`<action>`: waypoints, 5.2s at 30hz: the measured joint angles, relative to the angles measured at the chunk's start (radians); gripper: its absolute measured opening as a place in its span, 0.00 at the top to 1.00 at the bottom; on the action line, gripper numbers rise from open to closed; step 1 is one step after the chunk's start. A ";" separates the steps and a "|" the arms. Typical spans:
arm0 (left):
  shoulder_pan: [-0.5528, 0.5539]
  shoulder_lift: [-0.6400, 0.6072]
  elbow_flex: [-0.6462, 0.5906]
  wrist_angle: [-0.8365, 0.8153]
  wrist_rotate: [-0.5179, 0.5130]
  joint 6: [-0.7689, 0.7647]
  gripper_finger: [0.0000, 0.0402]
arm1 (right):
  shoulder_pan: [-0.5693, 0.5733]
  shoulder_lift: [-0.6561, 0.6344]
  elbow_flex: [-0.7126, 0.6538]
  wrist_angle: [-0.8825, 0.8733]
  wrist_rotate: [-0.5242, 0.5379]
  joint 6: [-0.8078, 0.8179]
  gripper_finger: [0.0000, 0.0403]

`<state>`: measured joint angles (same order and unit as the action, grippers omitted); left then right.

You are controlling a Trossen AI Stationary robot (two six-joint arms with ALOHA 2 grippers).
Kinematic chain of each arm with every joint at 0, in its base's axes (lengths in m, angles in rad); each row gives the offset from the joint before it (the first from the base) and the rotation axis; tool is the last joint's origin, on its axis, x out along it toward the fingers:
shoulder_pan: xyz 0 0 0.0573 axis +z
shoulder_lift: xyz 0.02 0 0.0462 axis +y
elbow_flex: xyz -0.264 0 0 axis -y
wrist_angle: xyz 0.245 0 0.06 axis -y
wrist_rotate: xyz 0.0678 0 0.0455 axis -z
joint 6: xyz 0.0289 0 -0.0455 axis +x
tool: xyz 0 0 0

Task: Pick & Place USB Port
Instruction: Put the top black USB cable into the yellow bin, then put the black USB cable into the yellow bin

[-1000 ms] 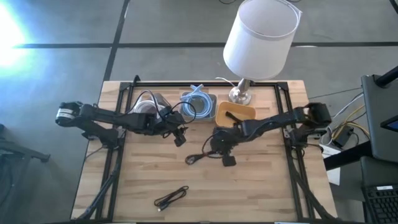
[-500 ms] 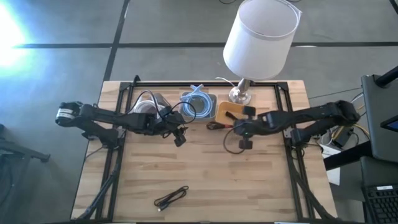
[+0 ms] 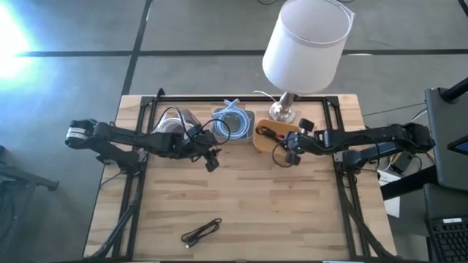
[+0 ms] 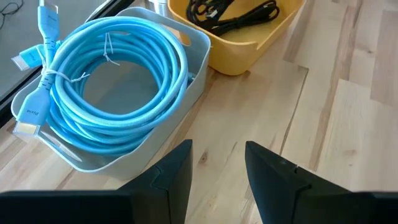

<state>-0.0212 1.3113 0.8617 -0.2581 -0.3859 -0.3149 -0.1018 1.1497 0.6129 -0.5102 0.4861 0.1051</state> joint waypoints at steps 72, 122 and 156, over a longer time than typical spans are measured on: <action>-0.667 0.396 0.135 0.001 0.149 -0.680 0.63 | 0.006 0.006 0.113 0.247 -0.181 -0.012 0.67; -0.656 0.420 0.146 -0.109 0.108 -0.758 0.81 | 0.006 0.006 0.090 0.255 -0.182 -0.003 0.68; -0.251 0.418 0.286 0.013 0.107 0.006 0.96 | 0.224 0.422 0.187 0.625 -0.591 -0.266 0.59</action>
<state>-0.2726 1.7294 1.1481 -0.2447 -0.2791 -0.3091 0.1221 1.5721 0.8000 0.1144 -0.1050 -0.1614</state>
